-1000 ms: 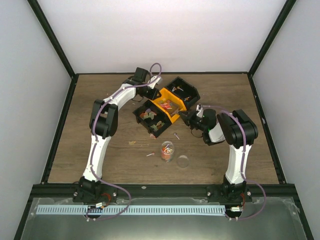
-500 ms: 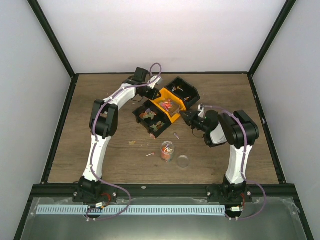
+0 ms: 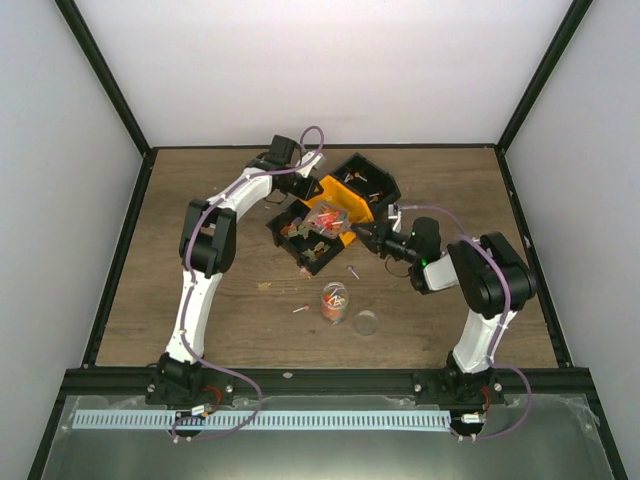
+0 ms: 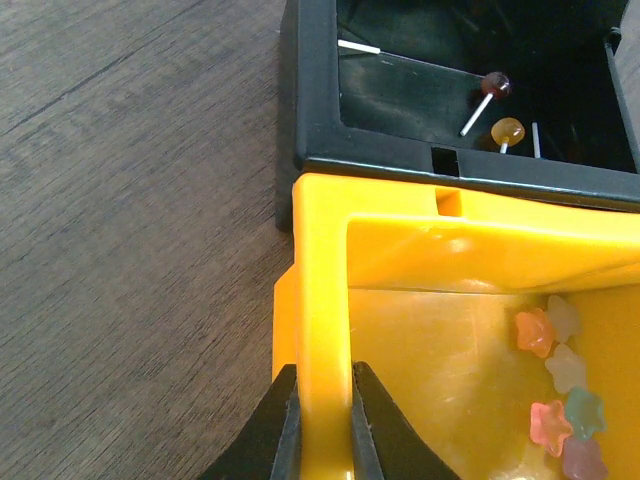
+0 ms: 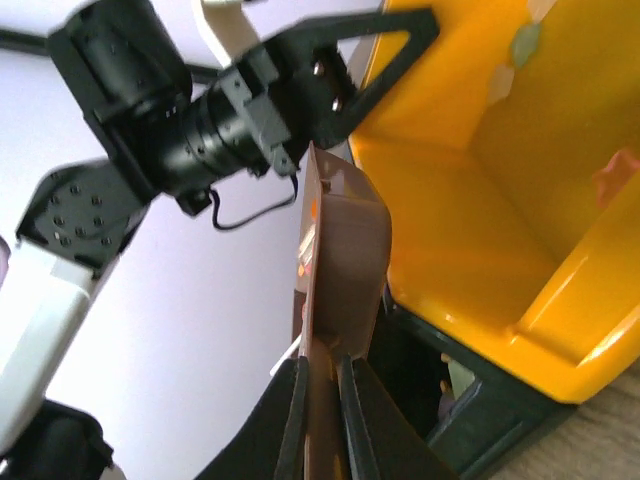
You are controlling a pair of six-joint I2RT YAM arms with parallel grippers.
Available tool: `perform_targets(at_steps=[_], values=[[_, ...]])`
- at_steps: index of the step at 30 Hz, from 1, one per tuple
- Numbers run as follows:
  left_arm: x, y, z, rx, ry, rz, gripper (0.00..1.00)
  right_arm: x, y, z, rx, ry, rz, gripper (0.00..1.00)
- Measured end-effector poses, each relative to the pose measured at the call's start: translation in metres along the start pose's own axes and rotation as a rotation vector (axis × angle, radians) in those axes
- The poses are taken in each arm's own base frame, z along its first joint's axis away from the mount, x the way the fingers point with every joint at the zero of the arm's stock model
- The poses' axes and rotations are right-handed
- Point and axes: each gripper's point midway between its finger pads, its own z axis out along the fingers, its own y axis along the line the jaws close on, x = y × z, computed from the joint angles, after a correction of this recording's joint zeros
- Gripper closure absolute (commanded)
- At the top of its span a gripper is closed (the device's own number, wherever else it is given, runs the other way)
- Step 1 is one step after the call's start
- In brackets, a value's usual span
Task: Pack the candies
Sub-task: Scoop the fake candies from the storage box.
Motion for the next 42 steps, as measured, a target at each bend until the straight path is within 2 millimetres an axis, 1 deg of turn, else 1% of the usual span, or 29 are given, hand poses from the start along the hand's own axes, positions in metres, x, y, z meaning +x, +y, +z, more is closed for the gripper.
perform_targets(at_steps=[3, 6, 11, 15, 17, 22, 26, 29, 33, 36, 39, 42], values=[[0.000, 0.000, 0.001, 0.001, -0.003, -0.001, 0.96, 0.010, 0.002, 0.000, 0.009, 0.047, -0.014, 0.99], [-0.001, 0.000, 0.001, 0.000, -0.005, -0.001, 0.96, 0.013, -0.002, -0.001, 0.028, 0.060, -0.008, 0.99], [-0.001, 0.000, 0.001, 0.000, -0.007, -0.003, 0.96, 0.017, -0.003, -0.003, 0.026, 0.078, -0.002, 0.99], [-0.001, 0.000, 0.002, 0.000, -0.009, -0.003, 0.96, 0.023, 0.001, -0.008, 0.025, 0.094, 0.008, 0.99], [-0.001, 0.000, 0.002, 0.000, -0.011, -0.004, 0.96, 0.023, 0.010, -0.013, 0.015, 0.093, 0.001, 0.99], [-0.001, 0.000, 0.002, 0.000, -0.020, -0.006, 0.96, 0.015, 0.039, -0.031, -0.013, 0.069, -0.051, 0.99], [-0.002, 0.000, 0.002, -0.002, -0.025, -0.009, 0.96, 0.012, 0.059, -0.044, -0.024, 0.062, -0.096, 0.99], [-0.002, 0.000, 0.002, -0.003, -0.027, -0.012, 0.96, 0.015, 0.069, -0.054, -0.021, 0.065, -0.113, 0.99], [-0.001, 0.000, 0.001, -0.008, -0.028, -0.014, 0.96, 0.026, 0.084, -0.070, -0.010, 0.077, -0.151, 0.99], [0.000, -0.001, 0.001, -0.009, -0.029, -0.018, 0.96, 0.034, 0.097, -0.087, 0.004, 0.075, -0.193, 0.99], [0.000, -0.001, 0.001, -0.008, -0.032, -0.021, 0.96, 0.035, 0.101, -0.104, 0.019, 0.069, -0.199, 0.99], [-0.001, -0.001, 0.001, -0.007, -0.033, -0.023, 0.96, 0.031, 0.093, -0.117, 0.045, 0.065, -0.152, 0.99]])
